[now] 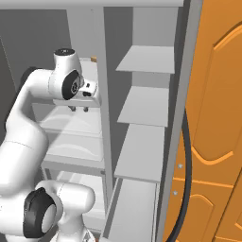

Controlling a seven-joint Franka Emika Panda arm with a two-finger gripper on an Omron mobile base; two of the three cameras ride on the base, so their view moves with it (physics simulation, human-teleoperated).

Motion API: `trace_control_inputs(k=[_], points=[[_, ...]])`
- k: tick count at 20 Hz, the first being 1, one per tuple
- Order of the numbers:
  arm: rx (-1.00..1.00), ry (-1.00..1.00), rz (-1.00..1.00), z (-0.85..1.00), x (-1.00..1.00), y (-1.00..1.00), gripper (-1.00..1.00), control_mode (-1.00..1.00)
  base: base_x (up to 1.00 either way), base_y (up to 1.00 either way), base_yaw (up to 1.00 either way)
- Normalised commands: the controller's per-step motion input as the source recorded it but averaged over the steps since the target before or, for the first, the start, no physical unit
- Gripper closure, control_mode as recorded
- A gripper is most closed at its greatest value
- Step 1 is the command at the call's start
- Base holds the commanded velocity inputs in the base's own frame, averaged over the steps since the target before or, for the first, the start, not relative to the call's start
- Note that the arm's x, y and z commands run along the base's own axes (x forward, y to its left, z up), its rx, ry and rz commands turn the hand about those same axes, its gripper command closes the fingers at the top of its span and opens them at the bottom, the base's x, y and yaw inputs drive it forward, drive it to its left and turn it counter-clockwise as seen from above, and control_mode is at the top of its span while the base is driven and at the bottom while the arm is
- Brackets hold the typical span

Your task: Take the mango and broccoli from the fridge shelf and place them in the freezer drawer to begin freezing them.

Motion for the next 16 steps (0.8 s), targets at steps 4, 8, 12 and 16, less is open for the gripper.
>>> trace_control_inputs(k=[4, 8, 12, 16], points=[[-0.01, -0.15, -0.02, 0.00, -0.30, 0.12, -1.00, -1.00, 0.00, 0.00, 0.00], [-0.03, -0.22, -0.16, 0.02, -0.03, 0.62, -1.00, -1.00, 0.00, 0.00, 0.00], [0.00, -0.14, -0.22, 0.04, 0.49, 0.46, -1.00, -1.00, 0.00, 0.00, 0.00], [0.00, -0.08, -0.17, 0.26, 0.32, 0.49, -1.00, -1.00, 0.00, 0.00, 0.00]])
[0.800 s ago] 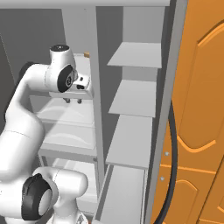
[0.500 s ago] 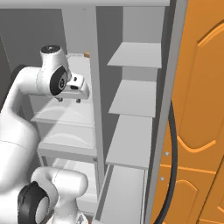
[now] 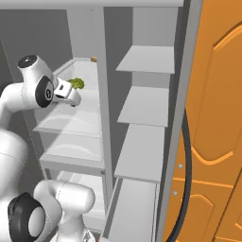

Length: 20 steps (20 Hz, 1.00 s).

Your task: Take the mango and broccoli from the fridge shelf and place them in the freezer drawer to begin freezing them.

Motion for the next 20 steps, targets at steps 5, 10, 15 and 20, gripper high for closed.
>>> trace_control_inputs(k=[5, 10, 15, 20], points=[[0.00, -0.01, -0.01, 0.60, 0.48, 0.23, -1.00, -1.00, 0.00, 0.00, 0.00], [0.00, 0.00, 0.00, 0.36, 0.66, 0.09, -1.00, -1.00, 0.00, 0.00, 0.00], [0.00, 0.00, 0.00, -0.08, 0.46, 0.43, -1.00, -1.00, 0.00, 0.00, 0.00], [0.00, 0.04, -0.01, -0.19, 0.32, 0.25, -1.00, -1.00, 0.00, 0.00, 0.00]])
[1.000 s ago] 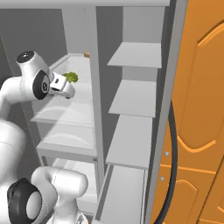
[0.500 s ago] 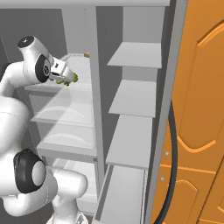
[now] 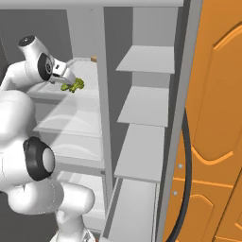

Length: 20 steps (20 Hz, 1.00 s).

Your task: Take the mango and broccoli from the fridge shelf and place them in the freezer drawer to begin freezing them.

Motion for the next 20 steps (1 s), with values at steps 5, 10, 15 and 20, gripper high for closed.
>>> trace_control_inputs(k=[5, 10, 15, 20], points=[[0.00, 0.05, -0.05, 0.00, 0.37, 0.27, -1.00, -1.00, 0.00, 0.00, 0.00], [0.00, 0.00, -0.04, -0.08, 0.30, 0.17, -1.00, -1.00, 0.00, 0.00, 0.00], [0.01, 0.02, -0.03, -0.10, 0.39, 0.01, -1.00, -1.00, 0.00, 0.00, 0.00], [0.01, 0.03, 0.00, -0.24, 0.26, 0.00, -1.00, -1.00, 0.00, 0.00, 0.00]])
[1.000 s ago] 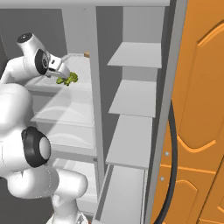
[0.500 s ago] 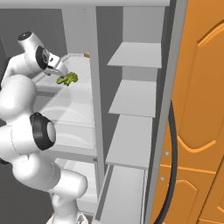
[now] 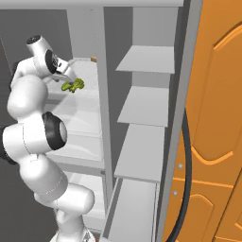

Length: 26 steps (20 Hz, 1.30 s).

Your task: Take the mango and broccoli from the fridge shelf and place them in the freezer drawer to begin freezing them.

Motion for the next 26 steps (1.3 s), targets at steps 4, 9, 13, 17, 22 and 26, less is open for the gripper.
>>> trace_control_inputs(k=[4, 9, 13, 17, 22, 26], points=[[0.00, 0.06, 0.00, -0.14, 0.30, 0.00, -1.00, -1.00, 0.00, 0.00, 0.00], [0.00, 0.04, 0.00, -0.27, 0.12, 0.00, -1.00, -1.00, 0.00, 0.00, 0.00], [0.00, 0.02, 0.00, -0.31, 0.03, 0.00, -1.00, -1.00, 0.00, 0.00, 0.00], [0.04, 0.00, 0.00, -0.20, -0.01, -0.23, -1.00, -1.00, 0.00, 0.00, 0.00], [0.01, 0.00, 0.00, -0.30, 0.01, -0.09, -1.00, -1.00, 0.00, 0.00, 0.00], [0.00, 0.02, 0.00, -0.53, 0.16, 0.09, 1.00, -1.00, 0.00, 0.00, 0.00]])
